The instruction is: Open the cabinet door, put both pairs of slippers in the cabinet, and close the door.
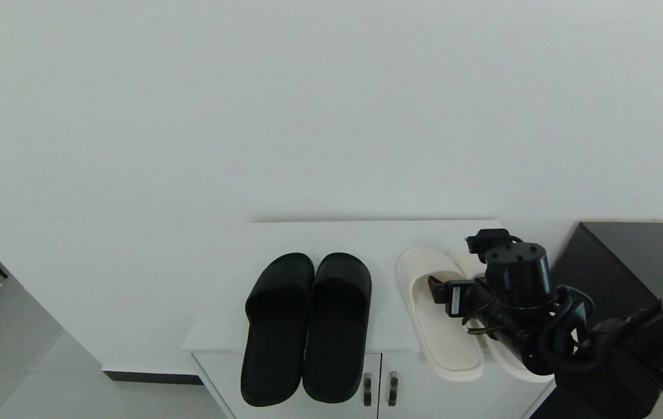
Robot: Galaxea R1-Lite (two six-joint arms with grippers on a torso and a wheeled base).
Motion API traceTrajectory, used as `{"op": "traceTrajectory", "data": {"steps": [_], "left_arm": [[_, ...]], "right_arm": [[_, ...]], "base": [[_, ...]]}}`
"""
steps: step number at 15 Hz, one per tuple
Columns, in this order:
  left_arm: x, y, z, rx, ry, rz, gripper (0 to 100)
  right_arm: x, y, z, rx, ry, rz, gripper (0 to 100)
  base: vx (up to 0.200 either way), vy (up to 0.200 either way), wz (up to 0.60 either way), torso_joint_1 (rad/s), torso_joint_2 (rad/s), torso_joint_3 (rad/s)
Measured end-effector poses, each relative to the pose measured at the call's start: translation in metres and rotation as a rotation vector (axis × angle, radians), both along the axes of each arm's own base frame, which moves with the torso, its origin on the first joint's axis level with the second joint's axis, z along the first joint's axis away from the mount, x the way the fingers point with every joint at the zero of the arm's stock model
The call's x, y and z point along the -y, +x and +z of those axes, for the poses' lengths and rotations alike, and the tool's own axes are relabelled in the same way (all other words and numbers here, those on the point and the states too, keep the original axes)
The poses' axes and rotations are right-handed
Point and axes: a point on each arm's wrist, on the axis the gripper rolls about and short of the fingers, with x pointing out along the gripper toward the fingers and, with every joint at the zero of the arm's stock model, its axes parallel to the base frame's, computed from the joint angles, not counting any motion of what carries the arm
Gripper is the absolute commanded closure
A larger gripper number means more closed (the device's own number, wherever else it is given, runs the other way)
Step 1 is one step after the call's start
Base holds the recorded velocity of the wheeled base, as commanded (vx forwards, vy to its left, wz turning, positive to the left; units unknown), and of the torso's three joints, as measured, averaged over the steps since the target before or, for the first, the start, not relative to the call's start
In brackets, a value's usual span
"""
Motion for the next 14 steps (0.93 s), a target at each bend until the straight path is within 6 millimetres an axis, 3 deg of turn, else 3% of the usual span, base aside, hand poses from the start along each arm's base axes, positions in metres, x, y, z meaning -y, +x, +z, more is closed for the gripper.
{"op": "traceTrajectory", "data": {"steps": [5, 9, 12, 14], "left_arm": [[0.0, 0.0, 0.0, 0.0, 0.0, 0.0, 100], [0.0, 0.0, 0.0, 0.0, 0.0, -0.001, 100], [0.0, 0.0, 0.0, 0.0, 0.001, 0.0, 100], [0.0, 0.0, 0.0, 0.0, 0.0, 0.0, 100]], "right_arm": [[-0.007, 0.01, -0.002, 0.01, 0.007, -0.002, 100], [-0.007, 0.007, 0.006, 0.025, 0.02, 0.022, 100], [-0.008, -0.013, 0.03, 0.055, 0.079, 0.157, 100], [-0.01, -0.041, 0.044, 0.057, 0.128, 0.323, 100]], "base": [[0.0, 0.0, 0.0, 0.0, 0.0, 0.0], [0.0, 0.0, 0.0, 0.0, 0.0, 0.0], [0.0, 0.0, 0.0, 0.0, 0.0, 0.0], [0.0, 0.0, 0.0, 0.0, 0.0, 0.0]]}}
